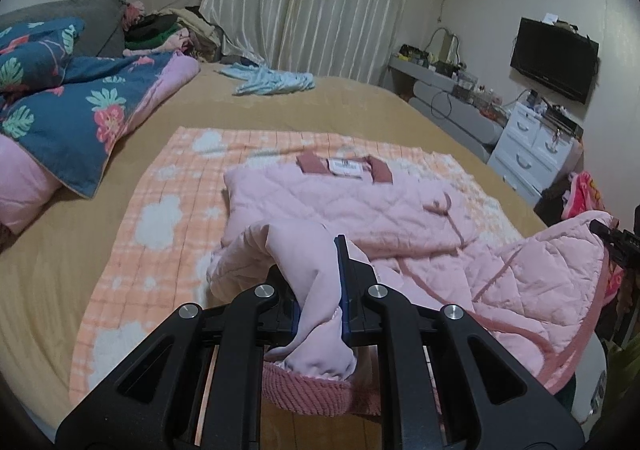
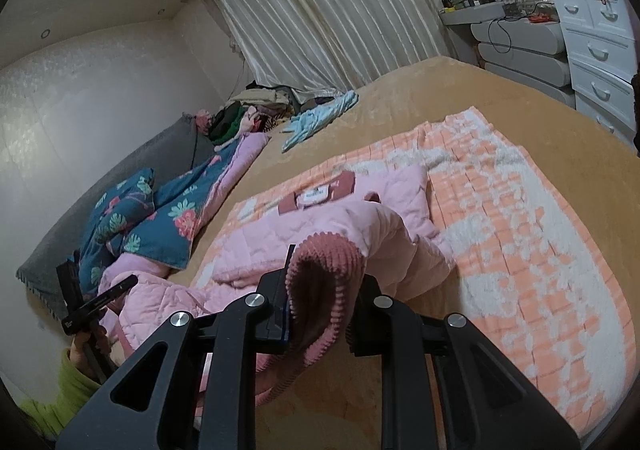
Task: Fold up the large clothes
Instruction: 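Lift the hem with both tools and carry it toward the collar, then lay the hem over the collar and open both tools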
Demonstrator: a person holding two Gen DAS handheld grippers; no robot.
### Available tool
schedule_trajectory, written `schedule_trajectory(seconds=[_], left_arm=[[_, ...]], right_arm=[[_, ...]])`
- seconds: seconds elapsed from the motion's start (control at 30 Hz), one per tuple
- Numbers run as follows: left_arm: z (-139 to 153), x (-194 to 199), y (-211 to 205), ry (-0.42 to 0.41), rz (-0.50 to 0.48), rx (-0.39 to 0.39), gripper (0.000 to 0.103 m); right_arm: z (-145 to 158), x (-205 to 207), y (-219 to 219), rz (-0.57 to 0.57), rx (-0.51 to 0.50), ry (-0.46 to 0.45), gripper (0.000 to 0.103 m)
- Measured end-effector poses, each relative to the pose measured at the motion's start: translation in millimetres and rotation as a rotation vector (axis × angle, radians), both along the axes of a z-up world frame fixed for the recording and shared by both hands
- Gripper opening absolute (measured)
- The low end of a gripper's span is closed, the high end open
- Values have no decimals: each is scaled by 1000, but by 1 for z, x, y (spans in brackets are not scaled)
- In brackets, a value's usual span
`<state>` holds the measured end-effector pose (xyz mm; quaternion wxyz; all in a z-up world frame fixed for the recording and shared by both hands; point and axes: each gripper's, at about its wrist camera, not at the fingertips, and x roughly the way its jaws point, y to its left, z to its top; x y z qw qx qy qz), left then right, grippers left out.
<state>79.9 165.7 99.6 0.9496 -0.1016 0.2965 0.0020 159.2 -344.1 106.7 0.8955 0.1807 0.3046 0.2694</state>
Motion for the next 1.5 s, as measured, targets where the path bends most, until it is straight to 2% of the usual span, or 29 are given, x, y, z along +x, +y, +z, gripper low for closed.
schedule_trajectory(seconds=[0.33,0.63,0.9,1.3,1.5], left_arm=[[29,45,26,-46,81,-39,6],[33,80,39,-57,148,-28,6],[20,108,47,-45,185,-4,7],[-6,145,48,-32,218,109,7],[-22,161,51,-1,229,132,7]], right_arm=[[38,54,11,-25,56,-46,18],[45,100,21,-55,87,-42,18],[31,138,20,-100,77,10,18],[-7,183,17,-131,95,43,19],[-27,203,24,-139,74,70,22]])
